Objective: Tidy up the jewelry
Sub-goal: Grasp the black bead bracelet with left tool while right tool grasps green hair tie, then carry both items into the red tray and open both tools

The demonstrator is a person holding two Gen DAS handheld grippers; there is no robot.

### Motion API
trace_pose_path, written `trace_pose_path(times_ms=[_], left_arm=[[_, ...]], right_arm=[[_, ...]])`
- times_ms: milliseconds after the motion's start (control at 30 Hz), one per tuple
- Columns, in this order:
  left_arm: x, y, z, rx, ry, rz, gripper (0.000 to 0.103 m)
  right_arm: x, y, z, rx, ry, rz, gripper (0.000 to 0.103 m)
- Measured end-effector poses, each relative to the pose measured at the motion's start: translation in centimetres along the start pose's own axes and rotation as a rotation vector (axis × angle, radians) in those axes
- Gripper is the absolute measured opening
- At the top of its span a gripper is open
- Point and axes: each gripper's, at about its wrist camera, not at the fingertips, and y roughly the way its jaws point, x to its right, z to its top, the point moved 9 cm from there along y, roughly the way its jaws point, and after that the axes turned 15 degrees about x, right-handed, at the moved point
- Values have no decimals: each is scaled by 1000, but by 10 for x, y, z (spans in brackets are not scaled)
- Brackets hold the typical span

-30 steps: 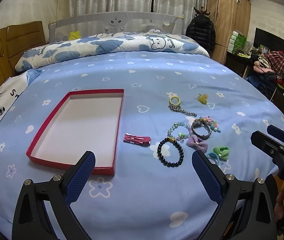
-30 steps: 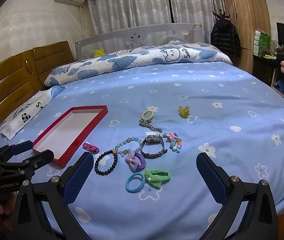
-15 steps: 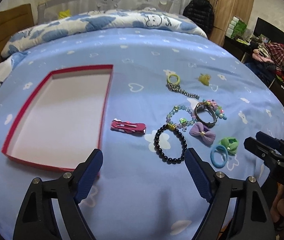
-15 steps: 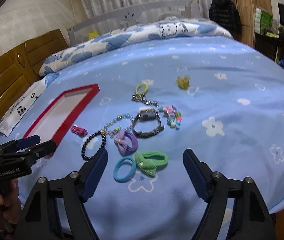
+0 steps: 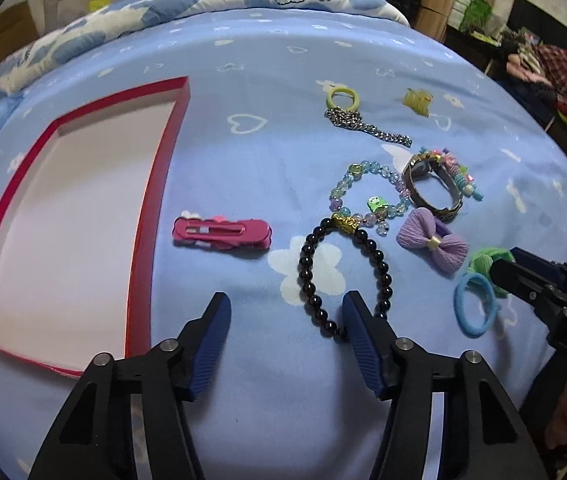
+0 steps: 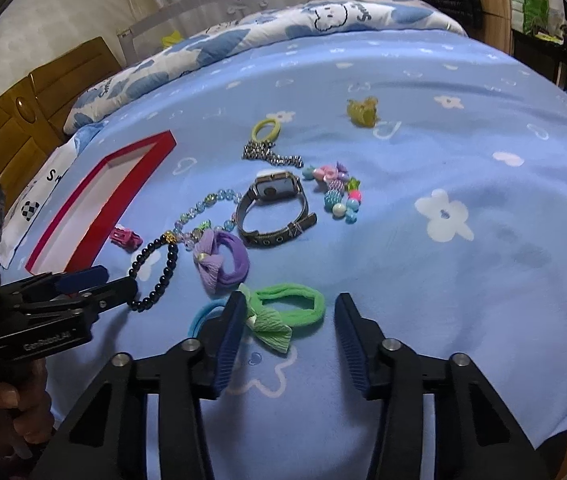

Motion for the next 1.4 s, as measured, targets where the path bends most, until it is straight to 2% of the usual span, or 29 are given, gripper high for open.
trace_pose_path(times_ms=[33,67,100,167,200,233,367,500,933,1233,1400], left_arm=[[3,2,1,-4,3,-12,46],[7,6,2,-11,0,-29,36],[8,8,3,-14,0,-38,31],[12,11,4,-15,12,-61,13],[13,12,5,-15,15,-69,8],[15,12,5,-12,21,-75,7],[14,9,5,4,7,-99,7],[11,-2,9,27,-28,-124,7],[2,-73,39,164,-65,-177,6],[-32,-110,50,228,-103,-153,6],[-59,-124,55,258,-139,-114,6]], right_arm=[[0,1,0,-4,2,2,44],[0,2,0,-5,2,4,42],[0,3,0,-5,3,7,37],[1,5,1,-7,3,5,26],[1,6,0,-9,7,5,18],[3,6,0,-10,11,5,11],[4,4,3,1,18,11,8],[0,-2,12,31,6,15,7],[-30,-16,52,109,-15,77,6],[-68,-5,61,107,-45,155,6],[-100,5,68,101,-70,219,6]])
